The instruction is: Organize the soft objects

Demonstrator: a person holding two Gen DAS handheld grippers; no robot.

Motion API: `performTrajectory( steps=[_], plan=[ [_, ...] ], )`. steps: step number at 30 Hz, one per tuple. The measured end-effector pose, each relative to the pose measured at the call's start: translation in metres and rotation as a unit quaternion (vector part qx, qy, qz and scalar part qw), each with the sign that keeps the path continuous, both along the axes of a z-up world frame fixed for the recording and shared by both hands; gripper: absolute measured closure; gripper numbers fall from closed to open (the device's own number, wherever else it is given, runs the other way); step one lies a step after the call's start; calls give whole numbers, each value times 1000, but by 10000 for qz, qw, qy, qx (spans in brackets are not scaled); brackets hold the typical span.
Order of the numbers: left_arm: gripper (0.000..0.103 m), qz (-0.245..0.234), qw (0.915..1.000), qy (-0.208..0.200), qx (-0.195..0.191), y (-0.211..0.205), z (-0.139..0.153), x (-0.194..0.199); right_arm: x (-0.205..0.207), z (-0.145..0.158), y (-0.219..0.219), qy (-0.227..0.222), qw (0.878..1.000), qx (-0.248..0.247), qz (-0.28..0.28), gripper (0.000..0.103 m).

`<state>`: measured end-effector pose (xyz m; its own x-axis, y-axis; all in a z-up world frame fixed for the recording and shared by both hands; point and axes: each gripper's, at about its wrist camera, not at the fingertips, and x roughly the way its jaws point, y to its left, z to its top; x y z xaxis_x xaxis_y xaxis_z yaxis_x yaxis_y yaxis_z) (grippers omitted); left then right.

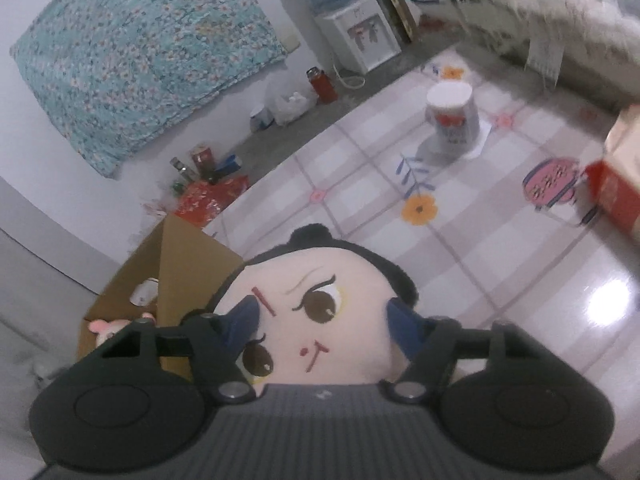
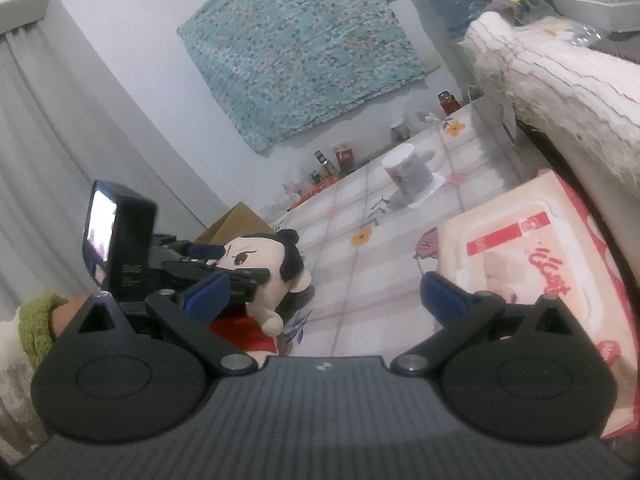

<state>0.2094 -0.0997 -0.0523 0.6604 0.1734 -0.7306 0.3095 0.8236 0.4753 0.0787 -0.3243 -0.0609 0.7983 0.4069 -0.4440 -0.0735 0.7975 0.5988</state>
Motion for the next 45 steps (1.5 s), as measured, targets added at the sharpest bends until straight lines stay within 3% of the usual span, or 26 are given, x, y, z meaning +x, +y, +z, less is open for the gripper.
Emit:
performTrajectory(
  steps=[2,3,4,6,8,10,13,16,19,21,23,25,27,30,32,42,45],
  plan=[
    [68,19,9996,-30,-295,3,8,-1,-1,-3,-3,17,10000,52,-6,1],
    [85,37,9987,-40,-498,5,14,-2,-1,-5,-5,34,10000,70,-16,1],
    [90,74,9976,-77,-691,8,20,-1,0,-7,-6,47,10000,79,-25,1],
    [80,183,9956,-87,-917,12,29,3,-2,-8,-9,70,9999,106,-57,1],
    [61,347,9924,94,-1175,18,33,10,-2,-9,-12,57,9998,151,-73,1],
    [33,469,9905,231,-1273,18,31,14,-3,-10,-13,29,9998,166,-81,1],
    [2,197,9952,401,-866,0,16,18,-3,-10,-12,26,9999,129,-69,1],
    [0,-248,9979,564,189,-28,-9,20,-4,-10,-10,25,10000,66,-59,1],
    [0,-687,9862,598,1386,-46,-40,19,-4,-10,-10,19,10000,74,-64,1],
    [0,-785,9806,582,1700,-47,-49,19,-5,-10,-11,11,9999,94,-72,1],
    [17,-811,9808,507,1698,-44,-48,21,-6,-10,-13,5,9999,109,-91,1],
    [25,-796,9844,345,1532,-38,-39,21,-6,-10,-14,1,9999,121,-108,1],
    [27,-728,9918,256,1021,-26,-25,21,-7,-10,-16,-8,9998,141,-110,1],
    [29,-706,9963,83,476,-11,-10,15,-8,-10,-18,-22,9998,170,-118,1],
    [29,-761,9968,-4,257,-6,-5,7,-8,-11,-18,-27,9998,173,-115,1],
    [24,-1056,9934,-233,373,-24,-19,-1,-8,-11,-14,-40,9999,-33,-110,1],
    [11,-962,9950,-205,181,-26,-7,0,-7,-11,-14,-72,9999,-24,-151,1]
  ],
)
